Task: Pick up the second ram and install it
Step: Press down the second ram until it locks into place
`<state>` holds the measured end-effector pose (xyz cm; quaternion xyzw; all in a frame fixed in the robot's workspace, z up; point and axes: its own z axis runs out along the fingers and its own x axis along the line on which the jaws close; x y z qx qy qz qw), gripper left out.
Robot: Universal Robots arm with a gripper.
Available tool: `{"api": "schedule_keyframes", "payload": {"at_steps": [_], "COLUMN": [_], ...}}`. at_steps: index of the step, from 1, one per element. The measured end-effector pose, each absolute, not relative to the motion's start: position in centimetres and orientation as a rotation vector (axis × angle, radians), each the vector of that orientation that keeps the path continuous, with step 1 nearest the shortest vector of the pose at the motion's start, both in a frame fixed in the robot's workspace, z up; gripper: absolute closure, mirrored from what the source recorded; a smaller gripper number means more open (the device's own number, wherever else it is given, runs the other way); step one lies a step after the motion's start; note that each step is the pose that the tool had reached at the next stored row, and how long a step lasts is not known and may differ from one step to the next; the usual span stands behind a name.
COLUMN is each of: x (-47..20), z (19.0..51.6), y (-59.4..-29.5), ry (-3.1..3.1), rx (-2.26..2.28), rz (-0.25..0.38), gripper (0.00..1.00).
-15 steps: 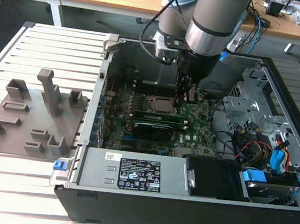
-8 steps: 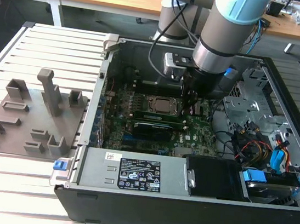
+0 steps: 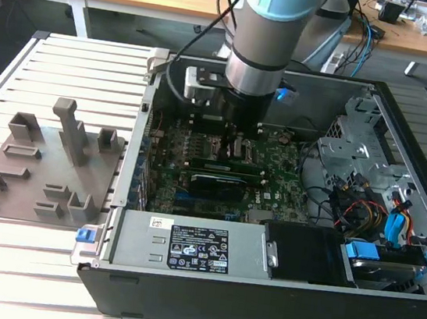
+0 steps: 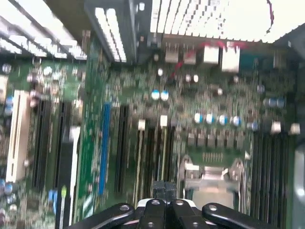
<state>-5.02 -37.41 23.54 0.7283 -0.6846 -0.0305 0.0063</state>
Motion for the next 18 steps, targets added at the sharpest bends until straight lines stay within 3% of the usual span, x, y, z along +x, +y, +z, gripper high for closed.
{"api": "schedule_keyframes", "payload": {"at_steps": [7,15,18], "x": [-6.7,-3.1,-3.1], "z": [22.8,24.3,26.5], "y": [-37.4,-37.4,-37.4], "ry": [-2.142,-2.142,-2.143], "rx": [2.279,2.279,2.280], "rz": [-0.095,-0.097,-0.099], "gripper": [0.89,0.89,0.89]}}
